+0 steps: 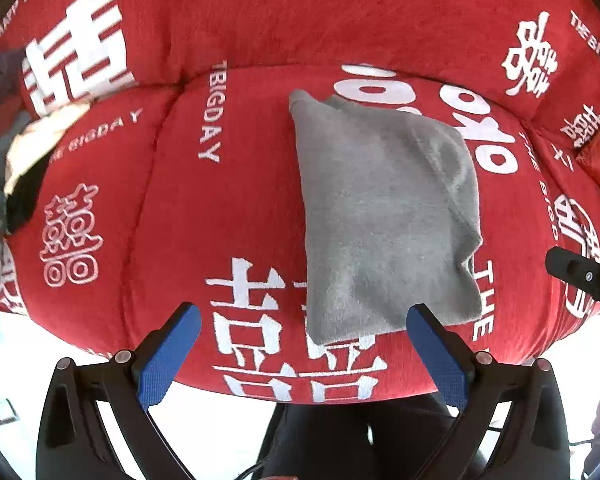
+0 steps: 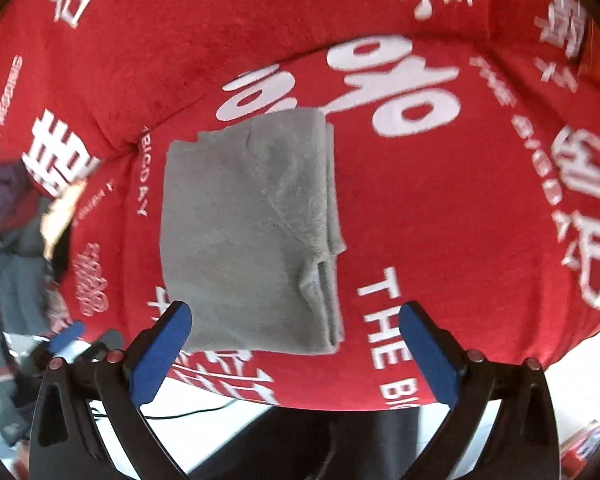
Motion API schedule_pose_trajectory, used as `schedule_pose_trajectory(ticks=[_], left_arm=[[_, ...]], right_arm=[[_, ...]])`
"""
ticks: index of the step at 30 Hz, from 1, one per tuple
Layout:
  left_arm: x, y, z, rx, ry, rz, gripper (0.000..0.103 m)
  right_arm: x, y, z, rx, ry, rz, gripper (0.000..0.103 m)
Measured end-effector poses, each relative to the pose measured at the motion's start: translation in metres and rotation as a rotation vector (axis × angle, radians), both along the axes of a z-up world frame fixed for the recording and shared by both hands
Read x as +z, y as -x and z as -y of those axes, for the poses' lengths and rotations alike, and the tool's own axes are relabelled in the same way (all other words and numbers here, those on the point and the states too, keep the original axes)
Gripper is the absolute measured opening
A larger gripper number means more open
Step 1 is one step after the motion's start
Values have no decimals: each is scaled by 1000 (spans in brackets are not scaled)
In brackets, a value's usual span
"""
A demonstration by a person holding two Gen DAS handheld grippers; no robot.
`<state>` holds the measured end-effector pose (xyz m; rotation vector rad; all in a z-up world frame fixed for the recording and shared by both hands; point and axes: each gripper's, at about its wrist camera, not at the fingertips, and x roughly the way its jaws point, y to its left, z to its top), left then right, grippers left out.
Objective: Fold small clothes
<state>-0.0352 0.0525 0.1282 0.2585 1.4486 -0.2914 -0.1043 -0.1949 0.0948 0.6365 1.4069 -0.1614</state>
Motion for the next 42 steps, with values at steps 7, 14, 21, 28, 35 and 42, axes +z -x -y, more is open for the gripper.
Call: schedule_pose_trajectory(ticks=[7,14,21,28,35,42], left_arm=[[21,4,1,-16,-7,-31,103],[37,5,-2,19,-19,-48,103],[46,2,-3,37,-24,-43,103],[55,-3,-3,41,-21,-30,103],[58,-5,-4,43,-20,-26,103],[59,-5,-5,42,-13,-22,103]], right_arm=[[26,-3,-23,62,39,-20,103],[42,-3,-31,70,87,-89,103],[54,3,-22,41,86,-108,103],[64,0,-23,67,93,-113,103],[67,-4,-31,85,94,-114,103],[72,-9,-32,85,100,-103,103]])
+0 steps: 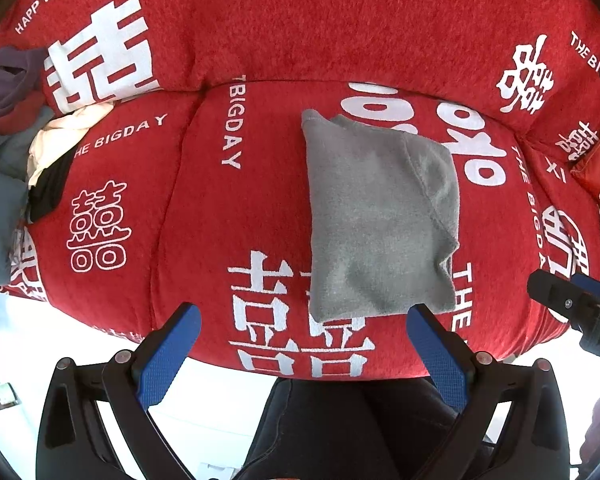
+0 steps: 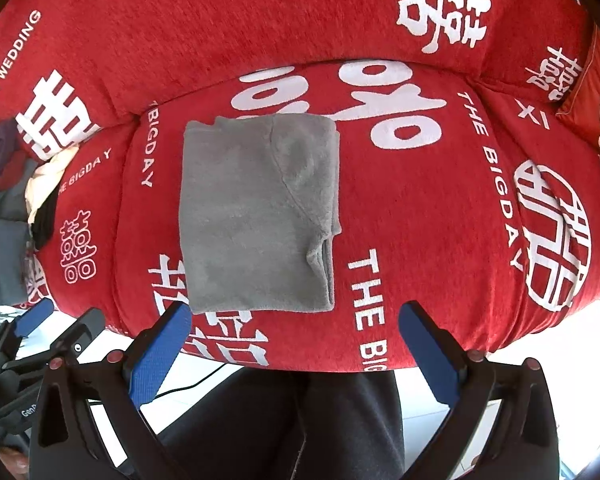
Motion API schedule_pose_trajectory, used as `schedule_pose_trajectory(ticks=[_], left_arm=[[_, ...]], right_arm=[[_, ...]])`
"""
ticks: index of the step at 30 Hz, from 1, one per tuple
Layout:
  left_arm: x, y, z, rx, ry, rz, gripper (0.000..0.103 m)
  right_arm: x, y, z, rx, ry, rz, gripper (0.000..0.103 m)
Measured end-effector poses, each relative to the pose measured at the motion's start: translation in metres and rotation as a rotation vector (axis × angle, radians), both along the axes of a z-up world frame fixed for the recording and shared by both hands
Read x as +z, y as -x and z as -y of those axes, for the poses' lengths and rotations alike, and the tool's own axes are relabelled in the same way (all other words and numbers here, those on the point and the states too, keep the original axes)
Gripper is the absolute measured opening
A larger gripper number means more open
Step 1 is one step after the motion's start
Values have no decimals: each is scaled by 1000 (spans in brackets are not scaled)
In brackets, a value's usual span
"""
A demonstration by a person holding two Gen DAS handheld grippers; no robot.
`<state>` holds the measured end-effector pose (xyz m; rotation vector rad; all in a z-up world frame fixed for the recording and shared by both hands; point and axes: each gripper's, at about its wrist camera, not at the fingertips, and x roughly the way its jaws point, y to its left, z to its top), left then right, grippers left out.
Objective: Fold small clothes
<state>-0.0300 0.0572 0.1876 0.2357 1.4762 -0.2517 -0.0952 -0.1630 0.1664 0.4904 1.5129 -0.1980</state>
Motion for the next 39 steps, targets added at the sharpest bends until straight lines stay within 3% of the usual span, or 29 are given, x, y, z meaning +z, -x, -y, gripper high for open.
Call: schedule_pose_trajectory(ticks=[39], left_arm=[[2,-7,-1,-21,-25,25,103]], right_arm=[[1,-13,-5,5,15,3,103]])
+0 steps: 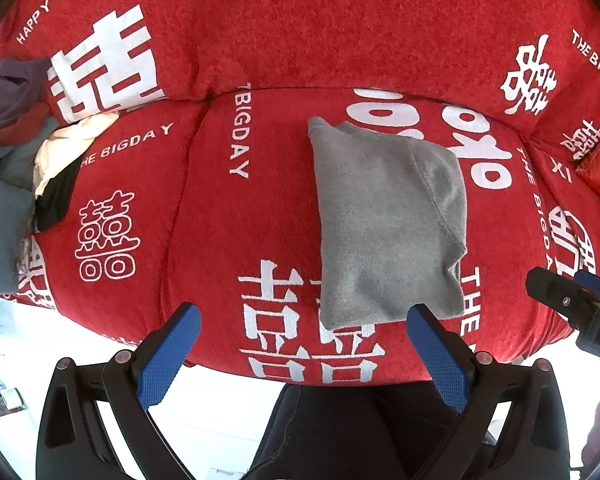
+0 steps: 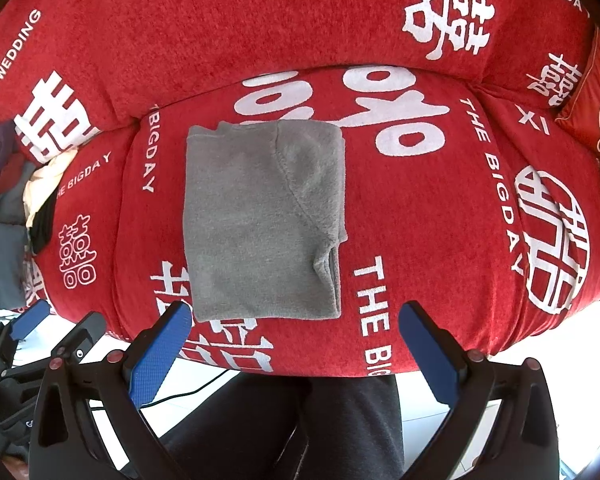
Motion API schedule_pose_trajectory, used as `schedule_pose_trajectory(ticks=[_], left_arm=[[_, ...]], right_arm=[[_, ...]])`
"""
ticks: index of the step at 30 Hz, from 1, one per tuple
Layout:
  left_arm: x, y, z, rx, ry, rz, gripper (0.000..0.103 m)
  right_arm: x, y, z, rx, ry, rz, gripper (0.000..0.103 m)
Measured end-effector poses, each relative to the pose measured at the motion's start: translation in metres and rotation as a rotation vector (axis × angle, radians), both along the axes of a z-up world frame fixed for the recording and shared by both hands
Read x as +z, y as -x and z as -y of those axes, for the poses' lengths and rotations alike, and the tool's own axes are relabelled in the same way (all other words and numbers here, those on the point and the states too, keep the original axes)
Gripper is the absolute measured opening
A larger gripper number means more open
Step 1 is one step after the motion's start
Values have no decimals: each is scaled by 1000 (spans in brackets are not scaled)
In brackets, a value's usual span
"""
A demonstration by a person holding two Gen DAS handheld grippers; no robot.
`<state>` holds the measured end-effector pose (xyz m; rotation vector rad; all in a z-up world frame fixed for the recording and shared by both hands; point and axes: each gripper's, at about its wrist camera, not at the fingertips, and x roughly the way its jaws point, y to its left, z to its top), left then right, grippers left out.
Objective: Fold small clothes
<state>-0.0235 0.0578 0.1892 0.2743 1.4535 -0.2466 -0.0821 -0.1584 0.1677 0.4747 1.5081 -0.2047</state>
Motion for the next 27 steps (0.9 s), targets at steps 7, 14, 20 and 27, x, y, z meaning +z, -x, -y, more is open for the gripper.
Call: schedule_pose_trajectory(ticks=[7,14,20,27], left_arm=[[1,1,1,-19,2,7,103],[2,3,2,-19,2,10,103],[3,3,1,-16,4,16,103],[2,2,1,-9,2,20,103]], right_arm=[[0,1,-1,-3,1,-1,103],[-1,5,-3,-9,0,-1,103],[-1,4,-3,-6,0,0,103],[-1,4,-6,11,9,1,103]])
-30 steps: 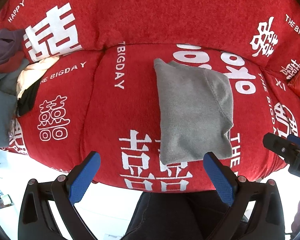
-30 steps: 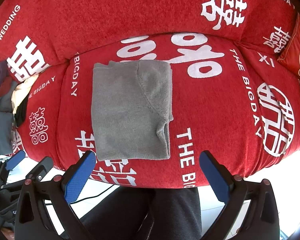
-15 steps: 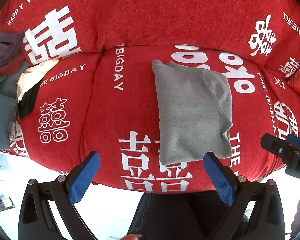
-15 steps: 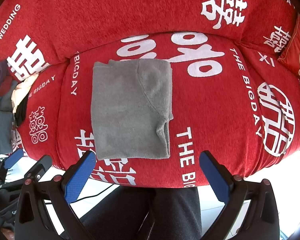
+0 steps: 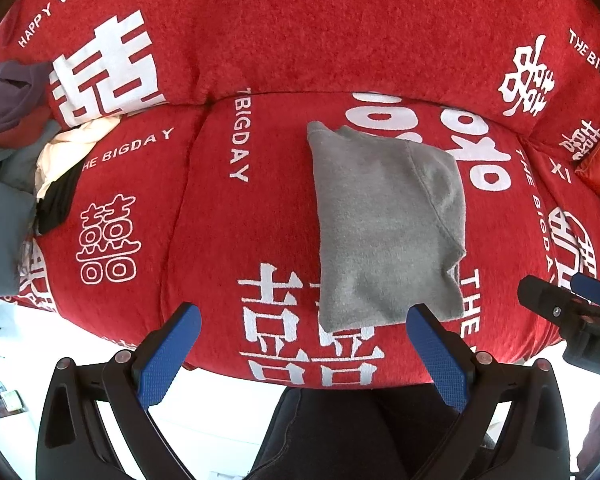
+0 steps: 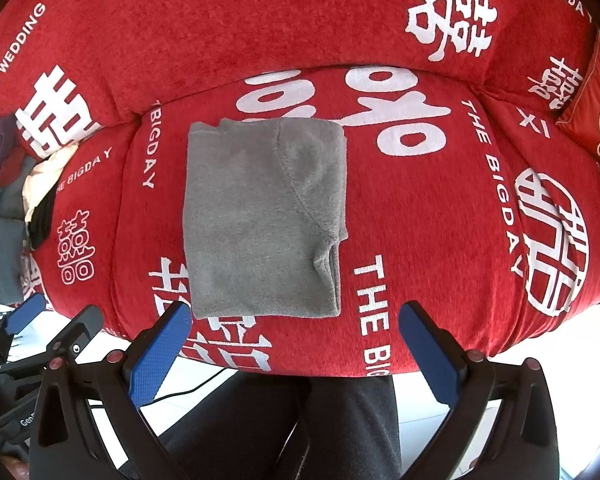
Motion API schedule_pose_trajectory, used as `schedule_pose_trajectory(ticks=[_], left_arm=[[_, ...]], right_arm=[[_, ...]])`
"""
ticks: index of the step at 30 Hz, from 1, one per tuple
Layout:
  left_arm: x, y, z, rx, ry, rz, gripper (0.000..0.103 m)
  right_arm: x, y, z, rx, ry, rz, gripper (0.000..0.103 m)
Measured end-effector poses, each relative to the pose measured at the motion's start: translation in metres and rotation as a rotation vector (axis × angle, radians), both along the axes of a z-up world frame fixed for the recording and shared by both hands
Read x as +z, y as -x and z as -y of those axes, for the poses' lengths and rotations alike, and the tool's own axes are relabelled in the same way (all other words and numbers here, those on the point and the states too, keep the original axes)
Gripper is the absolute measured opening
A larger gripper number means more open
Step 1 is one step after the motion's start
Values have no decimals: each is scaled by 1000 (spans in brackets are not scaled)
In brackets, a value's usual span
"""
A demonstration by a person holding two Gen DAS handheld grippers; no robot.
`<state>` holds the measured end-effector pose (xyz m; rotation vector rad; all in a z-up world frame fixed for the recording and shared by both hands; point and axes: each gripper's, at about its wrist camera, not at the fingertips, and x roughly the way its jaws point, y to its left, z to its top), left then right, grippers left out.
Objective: Fold small clothes
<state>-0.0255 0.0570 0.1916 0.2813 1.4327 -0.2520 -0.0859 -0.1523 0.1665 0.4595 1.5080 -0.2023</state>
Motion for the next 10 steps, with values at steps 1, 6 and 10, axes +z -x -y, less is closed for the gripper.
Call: schedule_pose_trajectory(ticks=[1,6,10], left_arm=[[0,0,0,2,0,-1,103],[2,0,0,-10,-20,41,103],[2,0,1,-20,-16,38,103]], right_arm=[[0,-1,-1,4,1,1,103],[2,-4,-5,20,14,6,103],[3,-5,-8,24,17,10,103]])
